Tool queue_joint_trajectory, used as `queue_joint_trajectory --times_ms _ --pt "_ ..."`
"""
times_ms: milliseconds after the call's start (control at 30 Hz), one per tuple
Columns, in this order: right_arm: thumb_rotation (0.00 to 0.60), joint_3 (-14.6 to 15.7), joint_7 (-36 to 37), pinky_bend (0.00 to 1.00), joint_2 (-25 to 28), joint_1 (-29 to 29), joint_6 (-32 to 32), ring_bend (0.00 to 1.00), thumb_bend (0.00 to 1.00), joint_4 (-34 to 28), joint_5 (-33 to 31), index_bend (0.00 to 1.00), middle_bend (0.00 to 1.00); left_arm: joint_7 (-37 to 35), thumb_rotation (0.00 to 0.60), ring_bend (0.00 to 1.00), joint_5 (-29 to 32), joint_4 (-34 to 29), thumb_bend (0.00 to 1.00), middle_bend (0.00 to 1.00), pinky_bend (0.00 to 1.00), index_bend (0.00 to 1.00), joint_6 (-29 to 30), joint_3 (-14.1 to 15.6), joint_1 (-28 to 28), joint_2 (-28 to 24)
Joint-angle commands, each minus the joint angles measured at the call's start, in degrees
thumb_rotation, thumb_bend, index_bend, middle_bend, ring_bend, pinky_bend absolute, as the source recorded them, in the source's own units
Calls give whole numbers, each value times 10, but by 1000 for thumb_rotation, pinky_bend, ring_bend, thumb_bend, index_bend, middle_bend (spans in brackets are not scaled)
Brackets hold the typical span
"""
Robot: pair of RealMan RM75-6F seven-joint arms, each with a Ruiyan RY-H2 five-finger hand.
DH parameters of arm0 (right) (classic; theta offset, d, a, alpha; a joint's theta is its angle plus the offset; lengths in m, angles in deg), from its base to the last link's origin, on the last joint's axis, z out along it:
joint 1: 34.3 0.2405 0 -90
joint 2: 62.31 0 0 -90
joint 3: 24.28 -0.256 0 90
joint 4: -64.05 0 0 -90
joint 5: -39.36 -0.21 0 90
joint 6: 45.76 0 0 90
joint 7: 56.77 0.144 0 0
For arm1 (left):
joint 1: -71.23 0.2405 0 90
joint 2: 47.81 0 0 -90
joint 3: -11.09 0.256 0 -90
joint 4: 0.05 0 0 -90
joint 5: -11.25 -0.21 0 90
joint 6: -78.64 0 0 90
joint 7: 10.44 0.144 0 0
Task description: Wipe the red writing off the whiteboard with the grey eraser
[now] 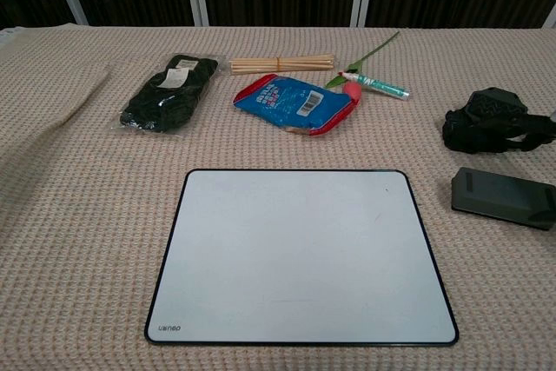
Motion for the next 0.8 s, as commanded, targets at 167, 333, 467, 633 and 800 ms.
queue_joint_trajectory --times_ms 167,333,467,633,800 --pt "600 -15 -44 166 80 -58 134 84 117 -83 16 0 31 1 600 26 -1 0 558 46 94 170 0 1 0 0" --pt "600 -11 -73 166 104 -104 212 85 117 -120 23 0 31 1 600 26 -1 0 558 46 94 170 0 1 0 1" --pt "600 3 -100 166 106 -137 253 85 117 -126 34 0 25 2 600 26 -2 0 558 46 94 170 0 1 0 1" --pt "600 12 -158 166 84 -174 307 84 116 -112 44 0 24 0 600 26 -1 -1 558 46 94 170 3 0 1 0" --pt "600 9 -192 165 63 -194 343 84 117 -89 54 0 24 -2 600 26 -2 -1 558 46 95 170 4 0 2 -1"
